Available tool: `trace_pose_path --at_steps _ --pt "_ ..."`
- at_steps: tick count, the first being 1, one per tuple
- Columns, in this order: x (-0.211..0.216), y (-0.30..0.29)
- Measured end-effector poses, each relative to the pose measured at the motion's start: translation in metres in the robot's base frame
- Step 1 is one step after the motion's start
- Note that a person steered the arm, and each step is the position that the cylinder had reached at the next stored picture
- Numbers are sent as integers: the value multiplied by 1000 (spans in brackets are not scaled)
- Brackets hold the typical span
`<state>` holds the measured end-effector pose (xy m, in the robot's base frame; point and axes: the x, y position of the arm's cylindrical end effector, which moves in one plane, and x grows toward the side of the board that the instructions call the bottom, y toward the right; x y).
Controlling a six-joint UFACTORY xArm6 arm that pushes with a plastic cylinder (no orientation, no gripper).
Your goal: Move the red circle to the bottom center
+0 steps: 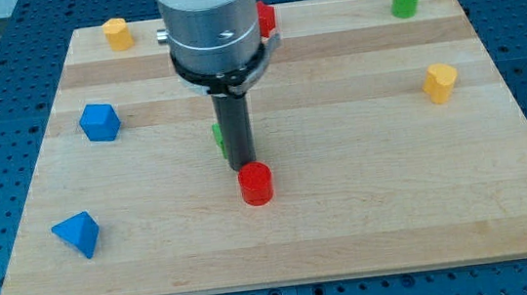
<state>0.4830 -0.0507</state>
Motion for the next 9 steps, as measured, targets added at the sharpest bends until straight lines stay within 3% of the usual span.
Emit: trace_pose_path --at_steps 2,5,9 --pt "4 -17" --pt "32 16" --pt "19 30"
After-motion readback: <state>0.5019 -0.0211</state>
